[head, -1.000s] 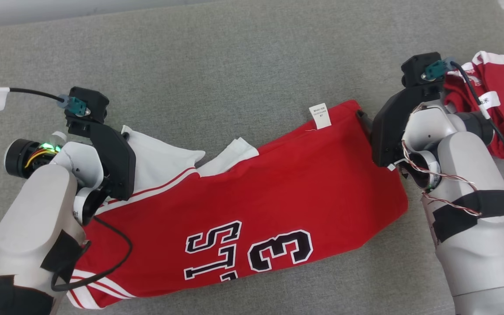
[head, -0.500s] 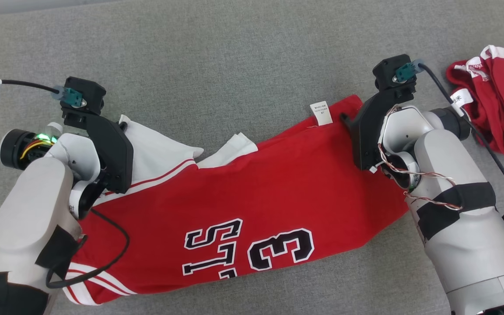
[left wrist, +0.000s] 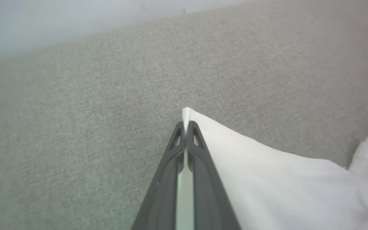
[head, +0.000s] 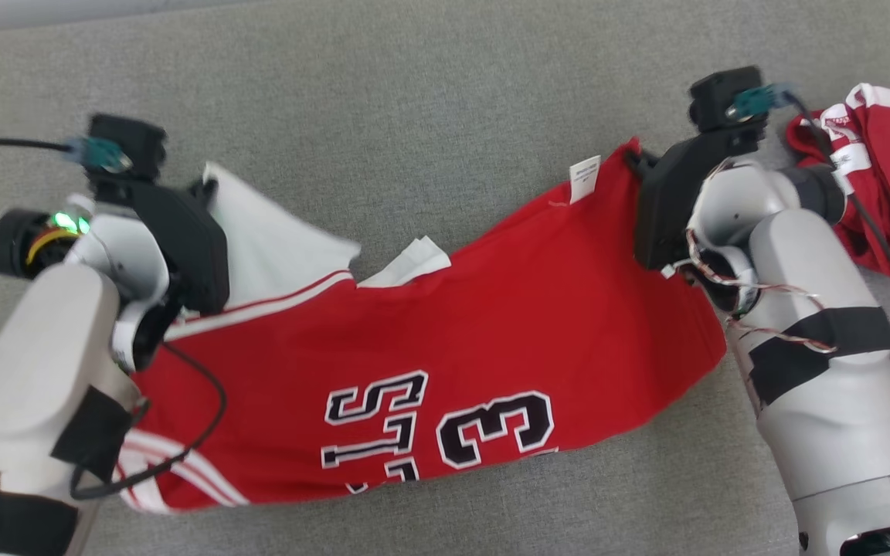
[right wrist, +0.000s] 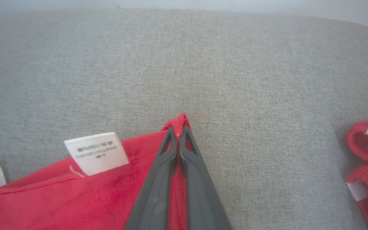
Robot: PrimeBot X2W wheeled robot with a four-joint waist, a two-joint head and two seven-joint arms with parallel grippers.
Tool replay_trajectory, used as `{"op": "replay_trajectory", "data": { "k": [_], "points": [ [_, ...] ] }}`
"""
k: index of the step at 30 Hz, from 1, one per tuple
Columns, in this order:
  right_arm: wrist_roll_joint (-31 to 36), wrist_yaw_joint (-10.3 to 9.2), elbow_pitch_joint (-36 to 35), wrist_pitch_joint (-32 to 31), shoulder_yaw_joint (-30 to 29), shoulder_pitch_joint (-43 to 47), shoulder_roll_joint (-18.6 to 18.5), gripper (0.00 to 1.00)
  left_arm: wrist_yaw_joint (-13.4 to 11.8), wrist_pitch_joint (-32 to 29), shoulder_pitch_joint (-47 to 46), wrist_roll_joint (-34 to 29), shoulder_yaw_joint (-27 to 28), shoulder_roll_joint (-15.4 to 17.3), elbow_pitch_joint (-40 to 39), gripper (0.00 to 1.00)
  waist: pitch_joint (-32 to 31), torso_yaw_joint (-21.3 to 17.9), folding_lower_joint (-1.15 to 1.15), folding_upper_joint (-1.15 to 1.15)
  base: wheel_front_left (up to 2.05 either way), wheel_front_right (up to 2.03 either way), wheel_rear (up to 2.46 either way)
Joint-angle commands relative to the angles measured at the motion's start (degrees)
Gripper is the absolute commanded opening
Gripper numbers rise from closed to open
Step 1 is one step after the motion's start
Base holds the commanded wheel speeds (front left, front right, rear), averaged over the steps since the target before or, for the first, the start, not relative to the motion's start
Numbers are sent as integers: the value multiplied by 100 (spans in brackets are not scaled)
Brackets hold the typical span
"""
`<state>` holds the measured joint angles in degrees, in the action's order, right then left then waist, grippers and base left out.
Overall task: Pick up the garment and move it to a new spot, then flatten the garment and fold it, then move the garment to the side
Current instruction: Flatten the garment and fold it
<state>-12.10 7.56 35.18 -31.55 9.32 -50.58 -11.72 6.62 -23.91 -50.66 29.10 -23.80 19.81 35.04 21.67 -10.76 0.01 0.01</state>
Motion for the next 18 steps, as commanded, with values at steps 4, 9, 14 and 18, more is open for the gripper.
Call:
{"op": "replay_trajectory", "data": {
  "k": [4,9,14,18],
  "points": [
    [-293,-13,-205,188,-305,-92,80,0,35,417,-202,346,249,-70,-294,0,-141,19,-1,-1,0,0,0],
    [-566,-13,-598,310,-606,-148,86,0,70,822,-428,757,517,-82,-783,0,-338,31,-1,-1,0,0,0],
    [-730,-13,-961,539,-1024,-232,169,0,87,1220,-641,956,721,-18,-1246,0,-640,51,-1,-1,0,0,0],
    [-614,-13,-1272,865,-1381,-358,269,0,71,1601,-961,953,895,24,-1542,0,-919,73,-1,-1,0,0,0]
  ]
}}
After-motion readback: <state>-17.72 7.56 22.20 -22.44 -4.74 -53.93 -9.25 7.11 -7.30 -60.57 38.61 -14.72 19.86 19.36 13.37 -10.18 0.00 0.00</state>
